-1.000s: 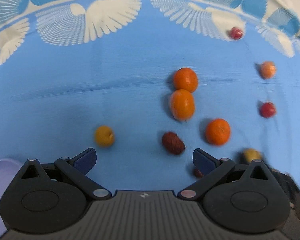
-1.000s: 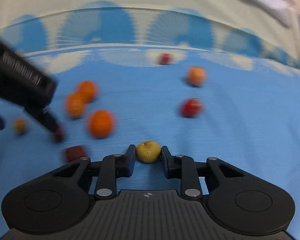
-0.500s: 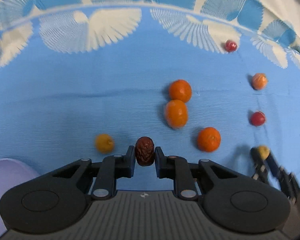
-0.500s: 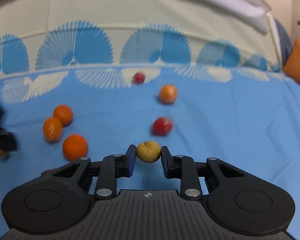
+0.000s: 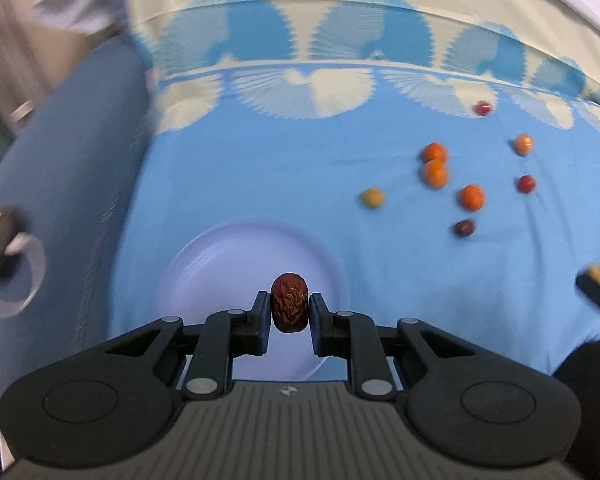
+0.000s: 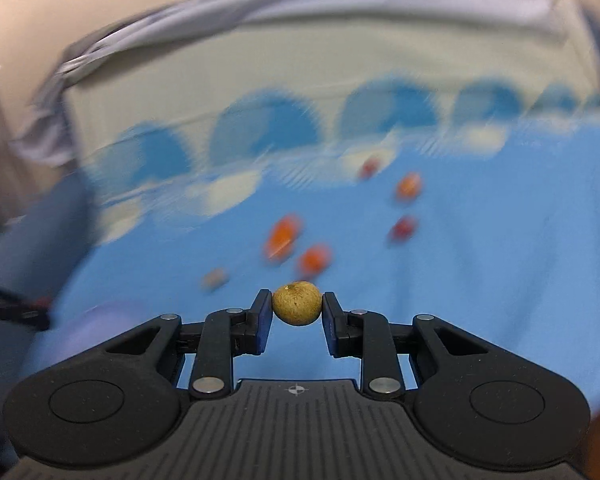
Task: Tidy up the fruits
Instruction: 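Carry the date and pear to the plate and open both grippers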
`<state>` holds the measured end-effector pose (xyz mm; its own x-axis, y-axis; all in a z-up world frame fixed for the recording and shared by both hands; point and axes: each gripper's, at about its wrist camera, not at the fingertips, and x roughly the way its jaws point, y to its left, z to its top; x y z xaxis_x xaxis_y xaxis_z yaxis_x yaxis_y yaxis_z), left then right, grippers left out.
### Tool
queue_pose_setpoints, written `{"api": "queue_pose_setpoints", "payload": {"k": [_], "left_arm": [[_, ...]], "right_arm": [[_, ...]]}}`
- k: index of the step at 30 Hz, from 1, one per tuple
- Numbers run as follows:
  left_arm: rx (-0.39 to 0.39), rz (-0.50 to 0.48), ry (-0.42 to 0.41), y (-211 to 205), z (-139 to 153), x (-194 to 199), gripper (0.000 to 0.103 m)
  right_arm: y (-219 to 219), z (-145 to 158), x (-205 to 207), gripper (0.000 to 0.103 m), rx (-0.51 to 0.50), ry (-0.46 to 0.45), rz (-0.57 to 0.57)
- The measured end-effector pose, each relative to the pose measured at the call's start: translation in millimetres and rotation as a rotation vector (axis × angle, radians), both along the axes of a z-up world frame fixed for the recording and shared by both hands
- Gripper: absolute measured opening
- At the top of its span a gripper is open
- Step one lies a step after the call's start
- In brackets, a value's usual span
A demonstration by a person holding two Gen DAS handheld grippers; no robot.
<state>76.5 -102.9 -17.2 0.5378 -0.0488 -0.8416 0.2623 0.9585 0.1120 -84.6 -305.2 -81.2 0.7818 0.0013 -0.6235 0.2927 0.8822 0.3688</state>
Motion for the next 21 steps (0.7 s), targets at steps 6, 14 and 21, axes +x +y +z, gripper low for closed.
{"api": "queue_pose_setpoints", "payload": {"k": [6,14,21], "left_arm": [[-0.062,0.068,0.002,59.9,11.2,-43.4,0.022],[-0.148,0.094,-0.056,100.8,28.7,-80.6,0.022],[-0.168,0.101,-0.039,114.0,28.6,-78.0,0.022]], "right_arm": [[66.6,38.0,-21.7,0.028,-0.028,-0.064,0.176],[118.7,81.4,-40.9,0.028,-0.109,-0.130,0.304],[136.6,90.1,-47.9,0.028,-0.172,-0.107,0.295]]}}
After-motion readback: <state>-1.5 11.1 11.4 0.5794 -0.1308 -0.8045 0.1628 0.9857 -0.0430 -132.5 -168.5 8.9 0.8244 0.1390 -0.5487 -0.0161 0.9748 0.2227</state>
